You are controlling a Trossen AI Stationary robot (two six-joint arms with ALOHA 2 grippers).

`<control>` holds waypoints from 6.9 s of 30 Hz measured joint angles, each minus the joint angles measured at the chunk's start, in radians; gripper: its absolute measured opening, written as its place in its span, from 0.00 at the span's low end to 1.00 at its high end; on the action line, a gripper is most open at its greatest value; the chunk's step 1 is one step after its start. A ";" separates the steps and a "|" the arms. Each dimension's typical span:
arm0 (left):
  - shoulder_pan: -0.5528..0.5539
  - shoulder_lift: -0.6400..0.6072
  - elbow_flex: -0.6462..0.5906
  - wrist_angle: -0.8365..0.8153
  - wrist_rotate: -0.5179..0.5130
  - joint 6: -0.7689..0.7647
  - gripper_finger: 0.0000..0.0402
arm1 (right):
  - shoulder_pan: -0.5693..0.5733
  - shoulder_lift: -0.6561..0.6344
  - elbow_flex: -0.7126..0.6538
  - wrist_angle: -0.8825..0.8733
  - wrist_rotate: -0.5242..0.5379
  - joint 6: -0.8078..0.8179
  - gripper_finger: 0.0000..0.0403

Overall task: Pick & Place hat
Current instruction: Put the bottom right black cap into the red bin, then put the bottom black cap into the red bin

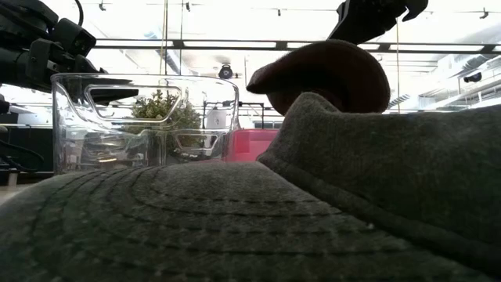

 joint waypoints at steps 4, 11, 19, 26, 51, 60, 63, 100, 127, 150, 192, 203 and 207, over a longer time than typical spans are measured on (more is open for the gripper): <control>0.000 0.000 0.000 0.000 0.000 0.000 0.29 | 0.000 0.000 0.000 0.000 0.001 0.004 0.13; 0.000 0.000 0.000 0.000 0.000 0.000 0.29 | 0.000 0.000 0.000 -0.001 0.001 0.000 0.25; 0.000 0.000 0.000 0.000 0.000 0.000 0.29 | 0.006 0.000 0.000 0.010 -0.220 -0.056 0.36; 0.000 0.000 0.000 0.000 0.000 0.000 0.29 | 0.021 0.000 0.000 0.107 -0.519 -0.132 0.37; 0.000 0.000 0.000 0.000 0.000 0.000 0.29 | 0.186 0.388 0.201 0.235 -0.530 -0.467 0.37; 0.000 0.000 0.000 0.000 0.000 0.000 0.29 | 0.190 0.492 0.238 0.221 -0.512 -0.507 0.37; 0.000 0.000 0.000 0.000 0.000 0.000 0.29 | 0.193 0.519 0.238 0.236 -0.495 -0.527 0.37; 0.000 0.000 0.000 0.000 0.000 0.000 0.29 | 0.230 0.607 0.238 0.407 -0.392 -0.682 0.37; 0.000 0.000 0.000 0.000 0.000 0.000 0.29 | 0.196 0.619 0.239 0.422 -0.401 -0.897 0.37; 0.000 0.000 0.000 0.000 0.000 0.000 0.29 | 0.196 0.607 0.237 0.446 -0.398 -0.691 0.03; 0.000 0.000 0.000 0.000 0.000 0.000 0.29 | -0.003 0.451 0.238 -0.332 0.294 0.478 0.02; 0.000 0.000 0.000 0.000 0.000 0.000 0.29 | -0.074 0.550 0.242 -0.328 0.175 0.429 0.02; 0.000 0.000 0.000 0.000 0.000 0.000 0.29 | -0.090 0.583 0.243 -0.319 0.154 0.407 0.02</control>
